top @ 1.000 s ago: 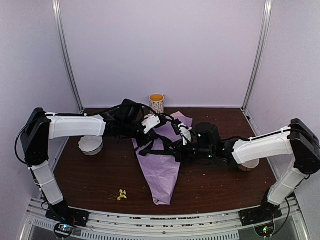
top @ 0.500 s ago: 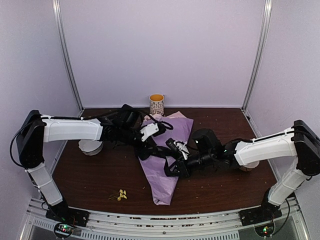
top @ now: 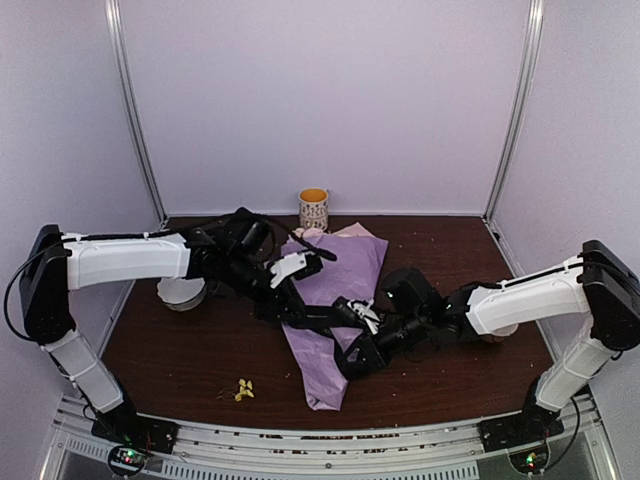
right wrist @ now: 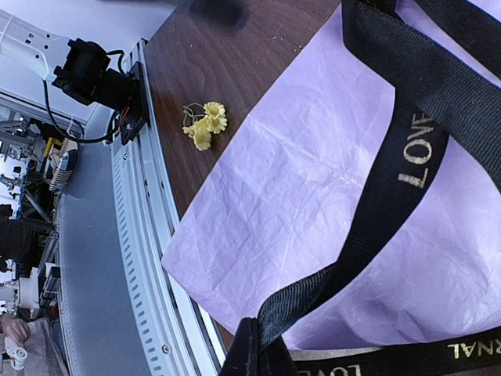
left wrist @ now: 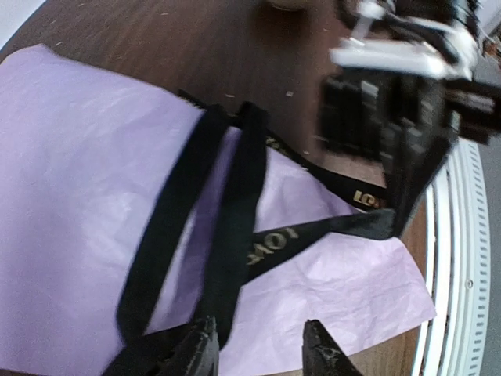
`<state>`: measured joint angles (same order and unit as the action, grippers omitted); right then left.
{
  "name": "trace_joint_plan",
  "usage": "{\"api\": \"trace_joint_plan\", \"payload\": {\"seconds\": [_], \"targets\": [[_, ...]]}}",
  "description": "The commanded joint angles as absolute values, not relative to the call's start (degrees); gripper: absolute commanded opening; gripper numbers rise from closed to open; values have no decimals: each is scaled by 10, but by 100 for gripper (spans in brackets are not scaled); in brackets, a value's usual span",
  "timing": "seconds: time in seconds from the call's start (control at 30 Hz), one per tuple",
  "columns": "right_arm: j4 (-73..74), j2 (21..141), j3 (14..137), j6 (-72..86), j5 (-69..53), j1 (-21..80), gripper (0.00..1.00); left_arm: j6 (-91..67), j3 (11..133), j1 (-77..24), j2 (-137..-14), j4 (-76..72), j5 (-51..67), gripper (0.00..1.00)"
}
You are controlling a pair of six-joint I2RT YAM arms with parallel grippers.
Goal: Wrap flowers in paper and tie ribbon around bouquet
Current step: Tie the ribbon around the folded bouquet.
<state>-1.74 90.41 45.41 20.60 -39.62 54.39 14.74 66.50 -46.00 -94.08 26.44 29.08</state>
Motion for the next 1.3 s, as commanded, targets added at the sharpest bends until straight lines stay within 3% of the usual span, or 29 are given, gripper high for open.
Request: {"api": "trace_joint_plan", "payload": {"seconds": [0.0,0.2,0.4,0.7,0.97,1.07,1.2,1.27], "targets": [[-20,905,443,196,-405,550,0,76,750,-402,-983,219,220,35],[-37,905,432,200,-396,550,0,122,883,-401,-1104,354,147,30],[-57,913,431,205,-397,550,0,204,847,-482,-1106,326,81,39],[-75,919,425,215,-398,551,0,226,829,-502,-1134,271,21,54],[-51,906,431,204,-391,550,0,233,840,-514,-1181,276,-22,57],[-28,889,434,197,-371,549,0,227,834,-514,-1184,276,-13,43],[15,867,442,183,-334,540,0,216,826,-514,-1181,272,-19,3],[45,860,446,178,-311,534,0,206,819,-513,-1168,259,-16,0]]}}
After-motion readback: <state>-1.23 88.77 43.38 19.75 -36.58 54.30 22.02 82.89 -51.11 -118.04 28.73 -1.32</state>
